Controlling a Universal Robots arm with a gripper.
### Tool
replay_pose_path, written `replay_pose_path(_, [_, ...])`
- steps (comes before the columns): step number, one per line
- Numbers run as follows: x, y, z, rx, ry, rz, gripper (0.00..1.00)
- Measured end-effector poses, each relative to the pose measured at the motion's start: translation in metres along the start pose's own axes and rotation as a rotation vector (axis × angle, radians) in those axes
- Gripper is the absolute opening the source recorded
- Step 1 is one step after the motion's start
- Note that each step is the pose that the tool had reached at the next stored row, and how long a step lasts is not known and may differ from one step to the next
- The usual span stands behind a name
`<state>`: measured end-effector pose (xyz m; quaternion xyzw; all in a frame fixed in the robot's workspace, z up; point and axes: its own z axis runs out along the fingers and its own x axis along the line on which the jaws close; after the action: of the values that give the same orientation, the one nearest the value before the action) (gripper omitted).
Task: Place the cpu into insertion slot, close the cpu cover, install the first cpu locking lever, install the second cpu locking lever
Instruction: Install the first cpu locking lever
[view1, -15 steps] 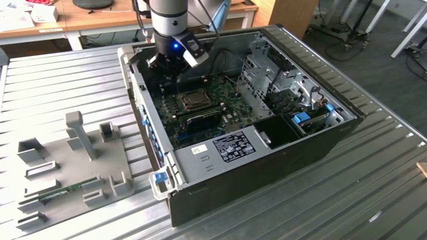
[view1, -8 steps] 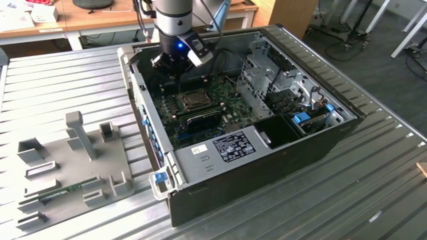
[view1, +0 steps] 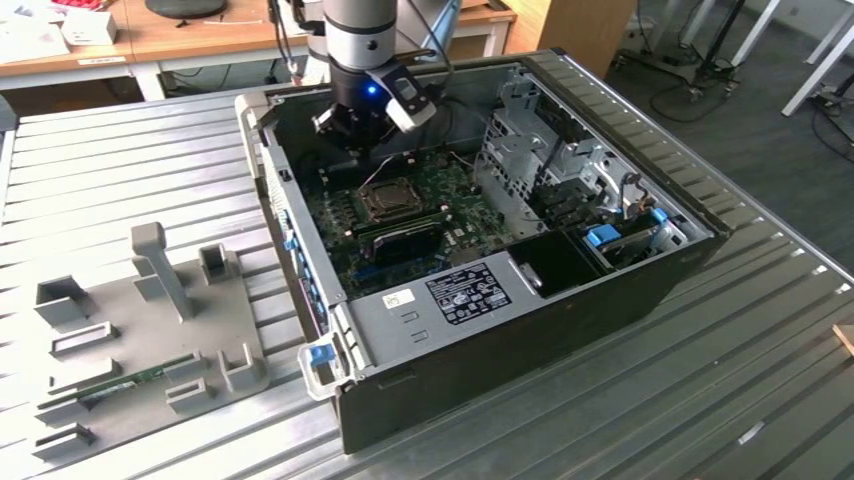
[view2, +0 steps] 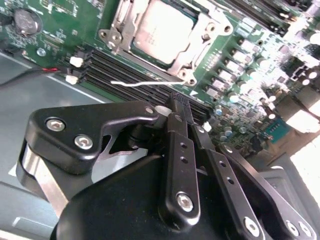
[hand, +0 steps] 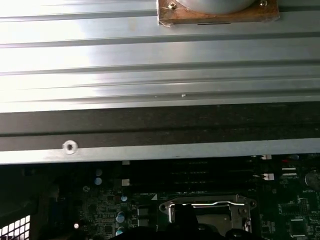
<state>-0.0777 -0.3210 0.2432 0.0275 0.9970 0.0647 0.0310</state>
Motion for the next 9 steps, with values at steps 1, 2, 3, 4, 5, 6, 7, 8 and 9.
replay_pose_path(1, [-0.0007, 0.0000, 0.0001, 0.0000, -0.0001, 0.001, 0.11])
replay_pose_path(2, [-0.0011, 0.0000, 0.0001, 0.0001, -0.0002, 0.001, 0.11])
replay_pose_path(3, [-0.0012, 0.0000, 0.0001, 0.0001, -0.0003, 0.002, 0.11])
replay_pose_path(4, [-0.0013, 0.0000, 0.0001, 0.0001, -0.0003, 0.002, 0.11])
replay_pose_path(5, [-0.0013, 0.0001, 0.0001, 0.0001, -0.0003, 0.002, 0.11])
replay_pose_path(6, [-0.0013, 0.0001, 0.0002, 0.0001, -0.0004, 0.002, 0.11])
replay_pose_path(7, [-0.0014, 0.0001, 0.0002, 0.0001, -0.0003, 0.002, 0.11])
replay_pose_path(8, [-0.0013, 0.0001, 0.0001, 0.0001, -0.0003, 0.002, 0.11])
replay_pose_path(9, [-0.0015, 0.0001, 0.0003, 0.0000, -0.0004, 0.002, 0.11])
